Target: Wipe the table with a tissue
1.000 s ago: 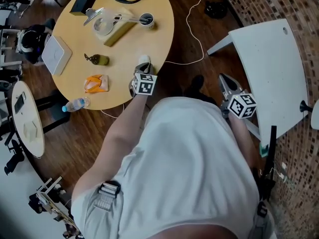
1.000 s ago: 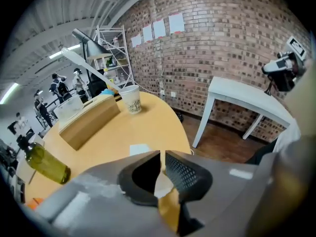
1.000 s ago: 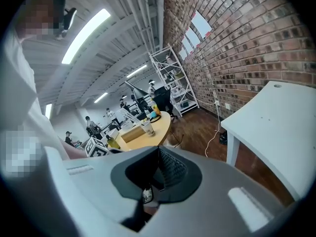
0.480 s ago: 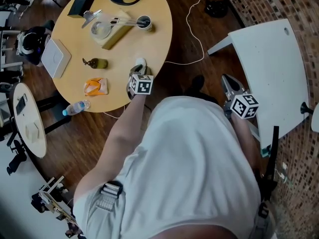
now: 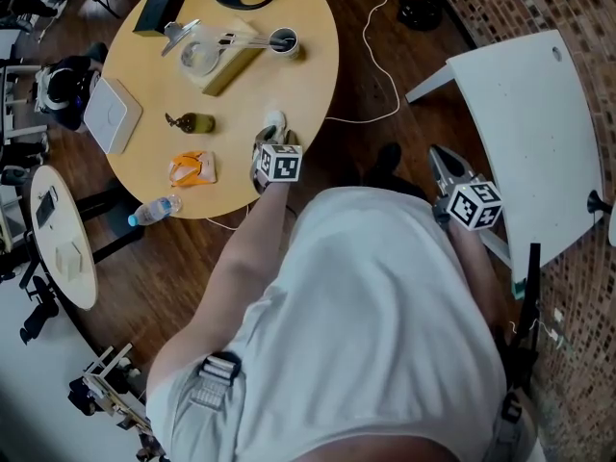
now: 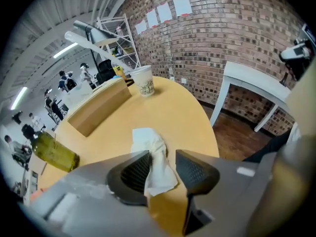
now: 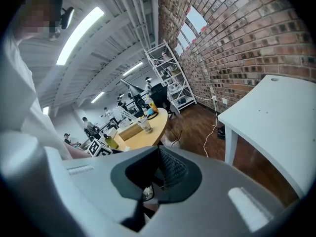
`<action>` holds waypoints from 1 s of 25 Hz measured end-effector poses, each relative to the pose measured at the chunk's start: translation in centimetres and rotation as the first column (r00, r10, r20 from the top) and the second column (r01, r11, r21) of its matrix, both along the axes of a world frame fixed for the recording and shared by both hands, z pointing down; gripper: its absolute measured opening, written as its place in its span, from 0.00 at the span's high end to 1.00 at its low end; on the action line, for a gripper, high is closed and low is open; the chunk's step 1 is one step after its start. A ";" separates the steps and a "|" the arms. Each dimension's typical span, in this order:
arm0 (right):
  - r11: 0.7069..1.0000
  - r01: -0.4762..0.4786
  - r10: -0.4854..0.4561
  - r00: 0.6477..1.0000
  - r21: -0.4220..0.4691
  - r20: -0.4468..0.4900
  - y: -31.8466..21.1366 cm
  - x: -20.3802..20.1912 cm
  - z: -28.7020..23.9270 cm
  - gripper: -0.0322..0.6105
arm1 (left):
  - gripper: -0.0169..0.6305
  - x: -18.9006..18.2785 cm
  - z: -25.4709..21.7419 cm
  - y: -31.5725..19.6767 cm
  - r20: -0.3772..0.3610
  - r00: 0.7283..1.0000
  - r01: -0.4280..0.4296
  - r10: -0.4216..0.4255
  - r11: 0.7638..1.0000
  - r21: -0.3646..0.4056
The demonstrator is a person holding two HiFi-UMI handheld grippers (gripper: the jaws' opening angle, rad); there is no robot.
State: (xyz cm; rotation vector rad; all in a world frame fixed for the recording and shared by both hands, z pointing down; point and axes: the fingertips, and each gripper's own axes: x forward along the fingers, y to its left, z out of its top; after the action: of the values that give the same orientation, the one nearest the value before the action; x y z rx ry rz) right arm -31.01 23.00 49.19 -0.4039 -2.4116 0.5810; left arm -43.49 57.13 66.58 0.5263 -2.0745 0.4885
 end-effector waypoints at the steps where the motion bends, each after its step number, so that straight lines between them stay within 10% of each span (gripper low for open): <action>1: 1.000 -0.004 0.004 1.000 0.001 -0.001 0.1 0.1 0.0 0.94 | 0.70 0.0 0.2 0.1 -0.007 1.000 0.021 -0.021 1.000 0.022; 9: 1.000 -0.025 0.025 1.000 -0.003 0.009 0.5 0.1 -0.3 0.94 | 0.85 -1.0 -1.0 1.0 -0.040 0.991 0.135 -0.130 0.973 0.188; 13: 0.999 -0.043 0.043 0.999 -0.013 0.016 0.8 0.3 -0.3 0.94 | 0.86 -0.8 -2.5 0.2 -0.151 0.969 0.245 -0.198 0.866 0.436; 15: 0.998 -0.060 0.061 0.998 -0.021 0.017 1.0 0.7 -0.2 0.94 | 0.86 -0.5 -4.0 -1.5 -0.212 0.960 0.275 -0.181 0.743 0.610; 18: 0.995 -0.100 0.100 0.995 -0.026 0.016 1.4 1.6 0.5 0.94 | 0.86 -0.2 -7.9 -5.3 -0.266 0.962 0.264 -0.061 0.458 0.849; 22: 0.993 -0.114 0.115 0.993 -0.037 0.031 2.4 2.1 0.1 0.94 | 0.86 0.9 -13.6 -8.4 -0.300 0.952 0.289 0.062 0.142 0.947; 23: 0.992 -0.119 0.120 0.992 -0.041 0.039 2.6 2.3 -0.3 0.94 | 0.86 1.4 -14.9 -9.6 -0.298 0.948 0.291 0.108 0.074 0.954; 25: 0.990 -0.131 0.133 0.989 -0.043 0.057 2.9 3.4 -0.9 0.94 | 0.86 2.6 -16.5 -11.6 -0.258 0.947 0.254 0.190 0.045 0.966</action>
State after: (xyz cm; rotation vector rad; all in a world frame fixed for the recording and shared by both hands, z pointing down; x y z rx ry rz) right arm -27.59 25.89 48.30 -0.2827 -2.5013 0.6846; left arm -40.94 45.50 50.04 1.2608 -1.7433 -1.2811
